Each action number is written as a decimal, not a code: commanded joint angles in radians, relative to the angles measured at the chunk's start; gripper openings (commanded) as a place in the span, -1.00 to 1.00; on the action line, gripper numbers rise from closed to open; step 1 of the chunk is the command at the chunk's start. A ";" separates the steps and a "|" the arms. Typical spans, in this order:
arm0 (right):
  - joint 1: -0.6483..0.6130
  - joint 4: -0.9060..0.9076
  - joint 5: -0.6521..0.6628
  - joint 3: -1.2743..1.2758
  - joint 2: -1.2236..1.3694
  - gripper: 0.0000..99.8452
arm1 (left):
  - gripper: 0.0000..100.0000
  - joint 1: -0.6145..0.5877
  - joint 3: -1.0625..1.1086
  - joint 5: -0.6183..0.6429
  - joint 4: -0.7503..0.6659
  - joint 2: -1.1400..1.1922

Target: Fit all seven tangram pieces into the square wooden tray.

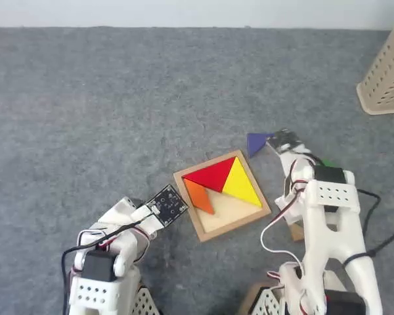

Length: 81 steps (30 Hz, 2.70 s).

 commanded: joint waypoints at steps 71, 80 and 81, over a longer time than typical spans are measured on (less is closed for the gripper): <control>-0.087 -0.306 0.135 -0.215 0.142 -0.86 | -0.95 -0.003 -0.010 -0.011 0.005 -0.017; -0.074 0.007 -0.342 -0.221 0.013 -0.73 | -0.95 -0.003 -0.010 -0.011 0.005 -0.017; -0.076 0.005 -0.365 -0.218 0.013 -0.75 | -0.95 -0.003 -0.010 -0.011 0.005 -0.017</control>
